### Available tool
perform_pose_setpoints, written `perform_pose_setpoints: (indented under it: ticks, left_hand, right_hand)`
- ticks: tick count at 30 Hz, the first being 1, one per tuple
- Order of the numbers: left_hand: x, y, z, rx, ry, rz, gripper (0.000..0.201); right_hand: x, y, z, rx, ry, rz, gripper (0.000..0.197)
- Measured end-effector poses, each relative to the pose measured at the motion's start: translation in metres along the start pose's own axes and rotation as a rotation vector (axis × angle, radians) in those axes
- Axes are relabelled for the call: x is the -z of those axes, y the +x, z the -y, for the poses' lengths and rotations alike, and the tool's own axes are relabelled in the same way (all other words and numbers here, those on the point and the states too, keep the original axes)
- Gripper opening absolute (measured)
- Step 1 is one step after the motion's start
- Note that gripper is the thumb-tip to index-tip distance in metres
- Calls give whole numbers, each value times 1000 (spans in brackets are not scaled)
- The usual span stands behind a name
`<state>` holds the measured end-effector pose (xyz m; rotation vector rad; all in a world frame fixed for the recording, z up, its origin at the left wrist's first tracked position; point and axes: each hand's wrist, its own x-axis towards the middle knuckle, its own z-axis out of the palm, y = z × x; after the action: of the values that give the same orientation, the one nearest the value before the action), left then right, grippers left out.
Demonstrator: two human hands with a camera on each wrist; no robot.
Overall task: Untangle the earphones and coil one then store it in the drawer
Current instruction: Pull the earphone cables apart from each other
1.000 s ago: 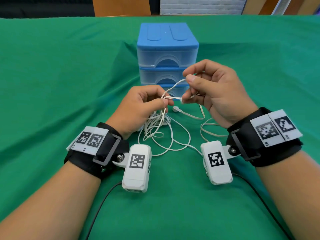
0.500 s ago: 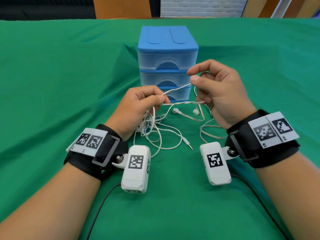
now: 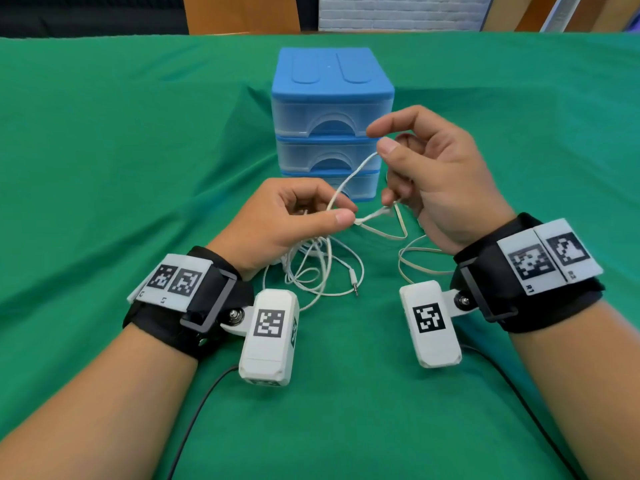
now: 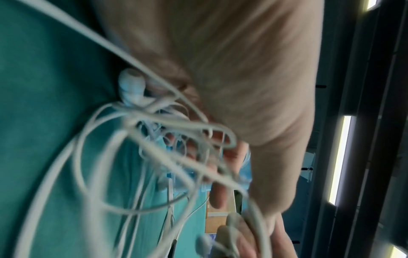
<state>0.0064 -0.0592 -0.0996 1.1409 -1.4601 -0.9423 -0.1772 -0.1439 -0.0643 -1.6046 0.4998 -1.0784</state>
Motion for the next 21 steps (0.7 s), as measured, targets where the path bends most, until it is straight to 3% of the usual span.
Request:
perform_pose_setpoints:
  ticks: [5,12,18,21]
  left_hand:
    - [1,0,2,11,79,41,9]
    - [3,5,6,-10,18,-95,5]
    - [6,8,10,-50,-54,-228,8]
    - [5,7,8,-29,-190,-222,6]
  right_hand:
    - [-3,-2,1,-42,82,53,14]
    - [4,0,-1,-52,55,-110,14]
    - [4,0,-3,-123,-17,-94,11]
    - [7,0,-8,-134,-154,-100,8]
